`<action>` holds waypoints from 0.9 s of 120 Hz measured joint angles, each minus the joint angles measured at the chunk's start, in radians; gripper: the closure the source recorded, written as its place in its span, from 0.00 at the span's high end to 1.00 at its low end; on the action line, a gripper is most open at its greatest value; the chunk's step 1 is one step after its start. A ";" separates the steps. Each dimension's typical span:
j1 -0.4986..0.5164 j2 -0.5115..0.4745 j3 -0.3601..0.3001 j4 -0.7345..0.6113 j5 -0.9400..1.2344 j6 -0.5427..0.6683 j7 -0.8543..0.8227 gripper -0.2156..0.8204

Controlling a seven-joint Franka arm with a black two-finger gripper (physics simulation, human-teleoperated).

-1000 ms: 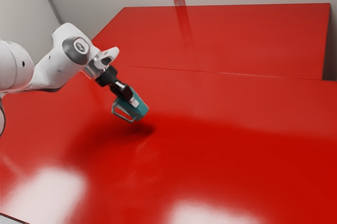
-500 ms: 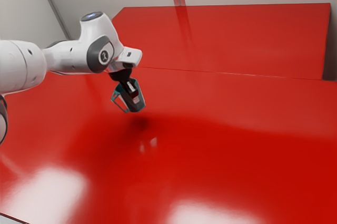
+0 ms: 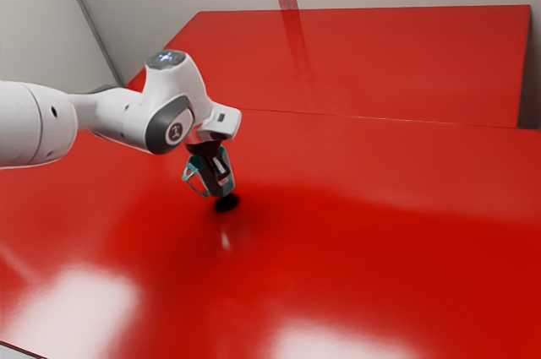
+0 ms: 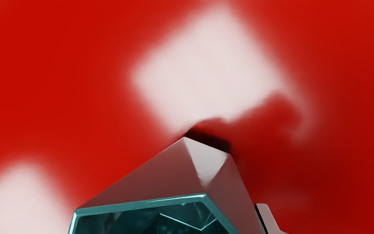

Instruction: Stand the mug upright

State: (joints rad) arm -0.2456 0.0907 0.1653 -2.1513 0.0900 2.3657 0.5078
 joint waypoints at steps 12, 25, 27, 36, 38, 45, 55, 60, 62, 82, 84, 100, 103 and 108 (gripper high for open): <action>-0.002 0.005 -0.001 -0.016 0.008 0.041 -0.024 0.04; -0.001 0.015 -0.001 -0.022 0.011 0.071 -0.047 0.04; -0.001 0.016 -0.001 -0.023 0.011 0.074 -0.050 0.04; -0.001 0.018 0.000 -0.031 0.012 0.087 -0.064 0.04; -0.001 0.018 0.000 -0.034 0.012 0.089 -0.067 0.04; -0.001 0.019 0.000 -0.042 0.012 0.095 -0.076 0.04; -0.001 0.020 0.000 -0.051 0.012 0.101 -0.088 0.04; -0.001 0.020 0.000 -0.059 0.011 0.104 -0.094 0.04; -0.001 0.018 0.000 -0.062 0.010 0.103 -0.096 0.04; -0.001 -0.029 0.000 -0.116 0.008 0.091 -0.124 0.04; -0.001 -0.035 0.000 -0.122 0.008 0.090 -0.127 0.04; -0.002 -0.052 0.001 -0.147 0.007 0.085 -0.145 0.04; -0.001 -0.052 0.001 -0.148 0.007 0.085 -0.148 0.04; -0.001 -0.051 0.001 -0.150 0.007 0.084 -0.153 0.04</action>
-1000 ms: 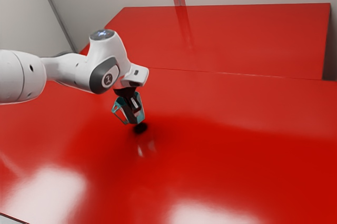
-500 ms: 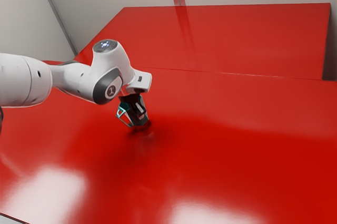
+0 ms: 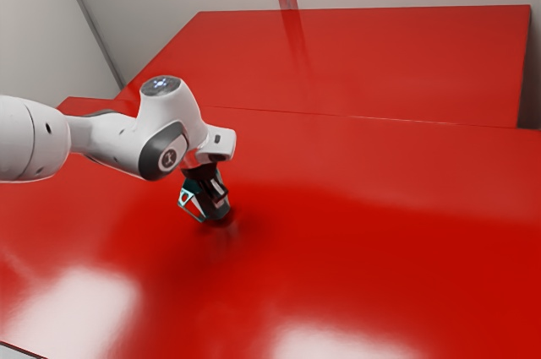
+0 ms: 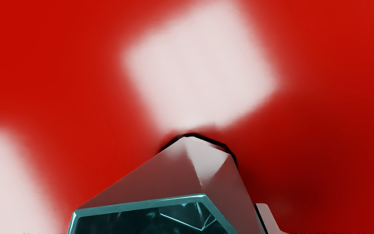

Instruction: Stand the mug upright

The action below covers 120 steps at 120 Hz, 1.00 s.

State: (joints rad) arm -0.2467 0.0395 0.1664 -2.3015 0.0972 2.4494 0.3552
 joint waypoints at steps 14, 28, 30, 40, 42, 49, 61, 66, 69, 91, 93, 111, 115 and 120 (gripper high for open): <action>-0.001 0.002 0.000 -0.002 0.000 -0.001 -0.012 0.04; 0.000 0.003 -0.001 -0.003 -0.004 -0.003 -0.020 0.08; 0.000 0.003 -0.001 -0.003 -0.005 -0.003 -0.020 0.09; 0.000 0.003 -0.002 -0.003 -0.010 -0.004 -0.020 0.16; 0.000 0.003 -0.002 -0.003 -0.010 -0.005 -0.020 0.18; -0.001 0.004 -0.002 -0.003 -0.012 -0.005 -0.021 0.23; -0.001 0.004 -0.002 -0.003 -0.013 -0.006 -0.021 0.34; -0.001 0.004 -0.002 -0.002 -0.014 -0.006 -0.021 0.38; -0.001 0.003 -0.002 -0.002 -0.014 -0.007 -0.021 0.40; -0.003 -0.002 -0.002 0.008 -0.013 -0.008 -0.020 0.54; -0.004 -0.003 -0.002 0.009 -0.013 -0.008 -0.020 0.55; -0.008 -0.017 -0.002 0.016 -0.012 -0.009 -0.020 0.61; -0.010 -0.023 -0.002 0.017 -0.012 -0.009 -0.020 0.62; -0.011 -0.029 -0.002 0.020 -0.012 -0.013 -0.021 0.63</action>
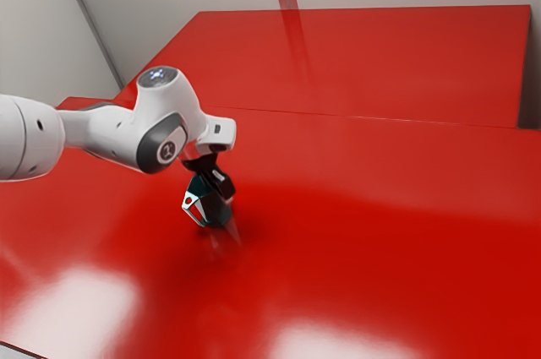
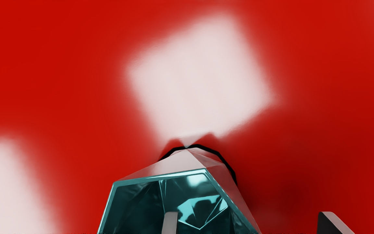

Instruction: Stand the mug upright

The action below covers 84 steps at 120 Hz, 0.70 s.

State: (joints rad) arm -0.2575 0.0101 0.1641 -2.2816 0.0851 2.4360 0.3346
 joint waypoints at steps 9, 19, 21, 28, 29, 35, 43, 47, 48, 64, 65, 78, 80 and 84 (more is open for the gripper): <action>-0.002 -0.016 0.000 0.006 0.000 -0.013 -0.002 0.65; -0.005 -0.045 0.000 0.010 0.000 -0.037 -0.007 0.66; -0.006 -0.051 0.000 0.011 0.001 -0.043 -0.009 0.66; -0.004 -0.068 0.000 0.029 0.000 -0.067 -0.014 0.67; -0.003 -0.069 0.000 0.036 -0.001 -0.072 -0.015 0.67; 0.000 -0.074 -0.001 0.079 -0.002 -0.105 -0.020 0.69; 0.004 -0.075 -0.001 0.152 -0.006 -0.157 -0.027 0.72; 0.006 -0.071 -0.001 0.197 -0.008 -0.189 -0.032 0.73; 0.006 -0.070 -0.001 0.208 -0.008 -0.198 -0.033 0.73; 0.015 -0.020 -0.002 0.448 -0.021 -0.400 -0.068 0.76; 0.017 -0.013 -0.002 0.461 -0.024 -0.411 -0.070 0.76; 0.041 0.060 -0.011 0.590 -0.049 -0.528 -0.104 0.77; 0.046 0.068 -0.014 0.605 -0.053 -0.544 -0.110 0.77; 0.058 0.078 -0.020 0.629 -0.061 -0.580 -0.122 0.78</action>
State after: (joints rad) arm -0.1996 0.0885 0.1442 -1.6527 0.0243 1.8558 0.2129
